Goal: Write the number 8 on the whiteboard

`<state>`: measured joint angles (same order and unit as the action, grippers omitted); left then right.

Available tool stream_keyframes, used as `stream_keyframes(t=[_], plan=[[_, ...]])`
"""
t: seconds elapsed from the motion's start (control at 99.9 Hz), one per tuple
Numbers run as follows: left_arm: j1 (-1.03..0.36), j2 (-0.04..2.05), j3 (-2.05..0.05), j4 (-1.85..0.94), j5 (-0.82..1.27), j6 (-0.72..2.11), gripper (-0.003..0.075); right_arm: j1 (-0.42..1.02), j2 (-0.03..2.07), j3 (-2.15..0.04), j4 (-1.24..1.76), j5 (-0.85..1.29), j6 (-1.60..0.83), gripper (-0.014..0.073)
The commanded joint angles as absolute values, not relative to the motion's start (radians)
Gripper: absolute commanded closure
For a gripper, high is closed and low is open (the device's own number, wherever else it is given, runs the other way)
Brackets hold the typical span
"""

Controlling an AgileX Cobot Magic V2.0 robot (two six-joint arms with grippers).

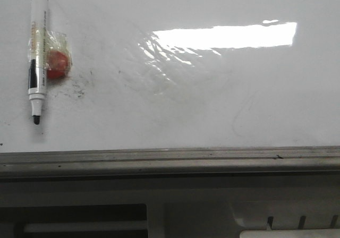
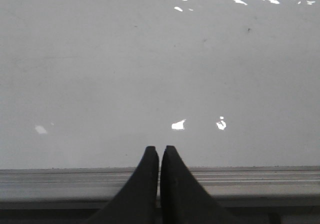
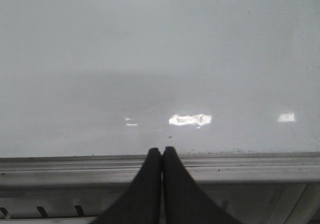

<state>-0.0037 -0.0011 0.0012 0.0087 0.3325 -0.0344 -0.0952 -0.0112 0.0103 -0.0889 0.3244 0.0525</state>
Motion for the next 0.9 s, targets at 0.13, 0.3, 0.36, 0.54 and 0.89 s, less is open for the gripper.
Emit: stream_keyframes(t=[0.13,0.3,0.36,0.54,0.89], plan=[[-0.002,-0.032,0.034,0.0,0.276,-0.034,0.0741,-0.103,-0.031,0.023,-0.093,0.298,0.049,0.0657],[-0.002,-0.032,0.034,0.0,0.276,-0.034,0.0741,-0.103,-0.031,0.023,-0.093,0.298,0.049,0.0657],[-0.002,-0.032,0.034,0.0,0.276,-0.034,0.0741,-0.103,-0.031,0.023,-0.093,0.298,0.049,0.0657],[-0.002,-0.032,0.034,0.023,0.276,-0.034,0.0741,-0.103,-0.031,0.023,-0.093,0.298,0.049,0.0657],[-0.002,-0.032,0.034,0.122,0.272,-0.034,0.0741,-0.103,-0.031,0.023,-0.093,0.298,0.049,0.0657]])
